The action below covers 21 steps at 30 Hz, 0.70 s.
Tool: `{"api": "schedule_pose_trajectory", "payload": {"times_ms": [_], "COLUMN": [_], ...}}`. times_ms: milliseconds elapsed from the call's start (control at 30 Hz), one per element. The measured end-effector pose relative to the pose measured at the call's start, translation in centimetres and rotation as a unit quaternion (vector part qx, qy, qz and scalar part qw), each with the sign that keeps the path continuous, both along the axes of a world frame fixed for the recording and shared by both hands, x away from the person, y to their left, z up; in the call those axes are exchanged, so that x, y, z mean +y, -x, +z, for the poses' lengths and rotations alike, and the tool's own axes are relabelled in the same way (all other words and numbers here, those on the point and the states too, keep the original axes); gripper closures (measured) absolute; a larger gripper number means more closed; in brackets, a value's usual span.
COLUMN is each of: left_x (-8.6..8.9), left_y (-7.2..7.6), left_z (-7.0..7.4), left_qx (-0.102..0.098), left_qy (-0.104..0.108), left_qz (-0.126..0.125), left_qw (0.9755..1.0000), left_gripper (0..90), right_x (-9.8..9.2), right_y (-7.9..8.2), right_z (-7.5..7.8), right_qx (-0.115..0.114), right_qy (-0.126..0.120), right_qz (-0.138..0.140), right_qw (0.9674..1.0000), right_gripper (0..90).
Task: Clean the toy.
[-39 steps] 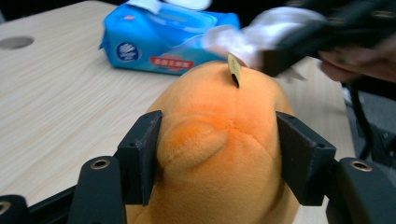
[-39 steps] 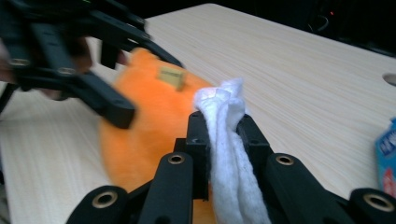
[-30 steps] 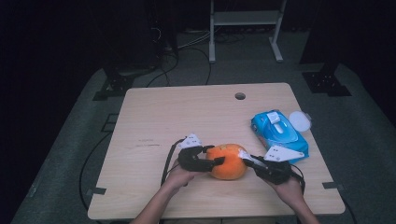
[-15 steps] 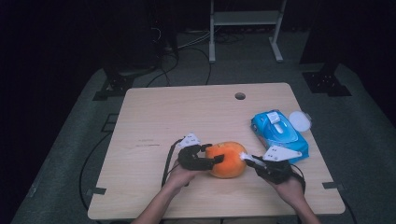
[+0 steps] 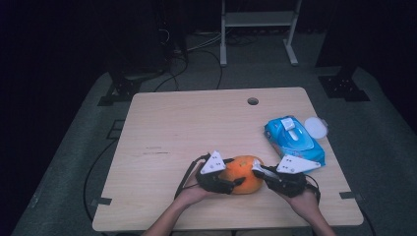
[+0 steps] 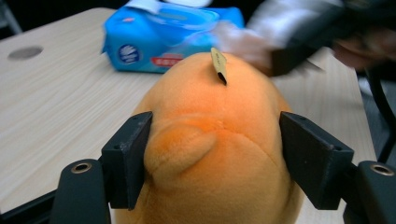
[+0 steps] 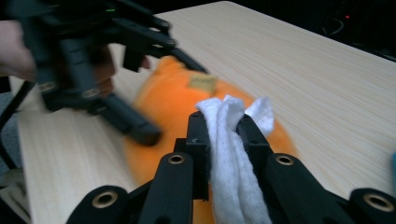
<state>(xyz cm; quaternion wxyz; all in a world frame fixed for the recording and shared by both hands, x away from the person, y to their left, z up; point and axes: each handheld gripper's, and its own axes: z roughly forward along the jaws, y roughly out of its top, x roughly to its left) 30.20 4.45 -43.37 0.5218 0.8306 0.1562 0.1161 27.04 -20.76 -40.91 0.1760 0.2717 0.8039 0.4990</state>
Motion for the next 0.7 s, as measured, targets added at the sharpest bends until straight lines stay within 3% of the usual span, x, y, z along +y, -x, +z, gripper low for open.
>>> {"api": "schedule_pose_trajectory", "payload": {"times_ms": [133,233,333,433,567,700], "left_x": [-0.4,-0.7,-0.8,-0.9,-1.0,-1.1], "left_y": [0.5,0.6,0.6,0.7,0.8,1.0], "left_z": [-0.1,-0.1,-0.3,-0.4,-0.4,-0.3], "left_qx": [-0.011,-0.011,-0.011,-0.012,-0.016,-0.021], "left_qy": [-0.004,-0.007,-0.013,-0.008,-0.009,-0.015], "left_qz": [-0.029,-0.029,-0.027,-0.027,-0.027,-0.029], "left_qw": [0.9995,0.9995,0.9995,0.9995,0.9995,0.9992], "left_gripper": [27.7,26.5,24.4,24.3,24.1,24.2], "right_x": [-1.6,-2.2,-1.0,0.2,1.5,1.1], "right_y": [-0.8,-1.0,-0.2,0.4,1.0,0.5], "right_z": [-0.6,-0.8,-0.3,0.5,0.8,0.4], "right_qx": [0.016,0.033,0.030,0.033,0.032,0.010], "right_qy": [-0.006,-0.021,-0.039,-0.072,-0.057,-0.004], "right_qz": [-0.029,-0.031,0.004,0.053,0.077,0.034], "right_qw": [0.9994,0.9988,0.9988,0.9954,0.9949,0.9994], "right_gripper": [77.2,77.1,77.0,77.0,76.7,76.5]}}
